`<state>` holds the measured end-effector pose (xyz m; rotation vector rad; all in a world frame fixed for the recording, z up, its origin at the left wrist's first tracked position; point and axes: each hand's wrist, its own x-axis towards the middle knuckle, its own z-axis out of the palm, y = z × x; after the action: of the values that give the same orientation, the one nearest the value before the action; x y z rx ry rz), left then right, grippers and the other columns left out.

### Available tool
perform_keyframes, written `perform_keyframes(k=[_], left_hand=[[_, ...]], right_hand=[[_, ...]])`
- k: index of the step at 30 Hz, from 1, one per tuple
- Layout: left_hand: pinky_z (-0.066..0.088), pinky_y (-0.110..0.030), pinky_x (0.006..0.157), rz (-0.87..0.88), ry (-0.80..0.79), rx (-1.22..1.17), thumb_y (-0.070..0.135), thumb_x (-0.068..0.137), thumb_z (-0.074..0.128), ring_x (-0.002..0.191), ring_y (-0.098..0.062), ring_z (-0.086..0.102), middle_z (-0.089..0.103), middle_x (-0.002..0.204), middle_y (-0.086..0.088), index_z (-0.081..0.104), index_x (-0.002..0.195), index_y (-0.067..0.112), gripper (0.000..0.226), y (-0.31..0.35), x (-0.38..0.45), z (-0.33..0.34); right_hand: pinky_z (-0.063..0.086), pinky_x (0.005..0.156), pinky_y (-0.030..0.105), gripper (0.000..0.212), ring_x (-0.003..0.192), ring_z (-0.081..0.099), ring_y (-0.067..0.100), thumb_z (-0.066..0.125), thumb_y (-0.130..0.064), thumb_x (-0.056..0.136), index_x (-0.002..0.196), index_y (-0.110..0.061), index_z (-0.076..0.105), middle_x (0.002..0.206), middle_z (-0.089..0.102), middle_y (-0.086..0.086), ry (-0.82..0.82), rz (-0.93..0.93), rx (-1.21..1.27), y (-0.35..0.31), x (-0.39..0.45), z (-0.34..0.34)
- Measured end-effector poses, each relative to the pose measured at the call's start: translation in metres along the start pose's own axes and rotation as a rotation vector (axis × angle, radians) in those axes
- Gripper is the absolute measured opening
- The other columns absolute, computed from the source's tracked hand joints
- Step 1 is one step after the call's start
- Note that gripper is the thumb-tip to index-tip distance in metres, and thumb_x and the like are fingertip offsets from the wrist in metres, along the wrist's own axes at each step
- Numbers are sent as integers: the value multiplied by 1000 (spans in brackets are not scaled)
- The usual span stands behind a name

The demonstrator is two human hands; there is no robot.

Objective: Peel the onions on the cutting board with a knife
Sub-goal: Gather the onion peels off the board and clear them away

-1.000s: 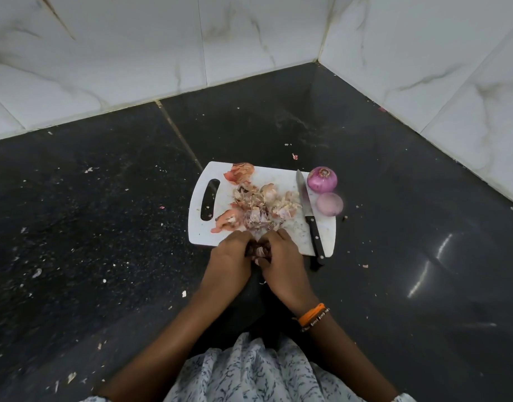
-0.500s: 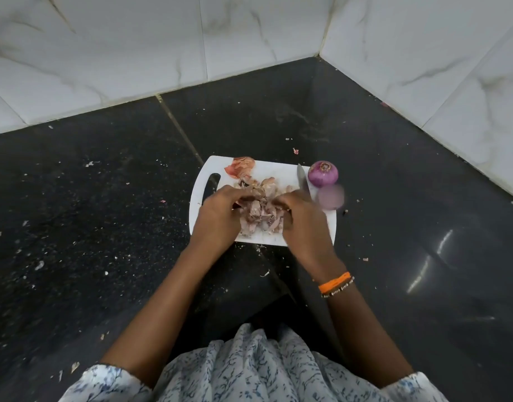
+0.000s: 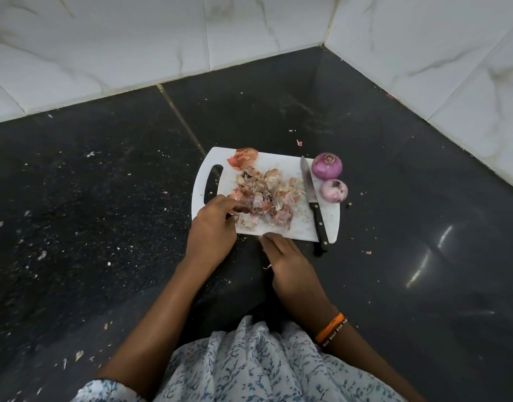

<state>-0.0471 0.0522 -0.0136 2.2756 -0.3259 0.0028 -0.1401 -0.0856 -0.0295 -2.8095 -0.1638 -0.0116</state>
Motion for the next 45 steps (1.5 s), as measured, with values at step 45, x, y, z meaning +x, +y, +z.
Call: perform_keyframes(k=[45], left_hand=[[39, -26, 88, -118, -241, 125, 19, 70, 80, 108, -23, 52, 44, 121, -4, 44, 135, 14, 74, -8, 25, 6]], right_hand=[[41, 81, 28, 56, 104, 55, 32, 78, -15, 75, 119, -5, 46, 138, 32, 14, 6, 401, 289, 32, 65, -29]])
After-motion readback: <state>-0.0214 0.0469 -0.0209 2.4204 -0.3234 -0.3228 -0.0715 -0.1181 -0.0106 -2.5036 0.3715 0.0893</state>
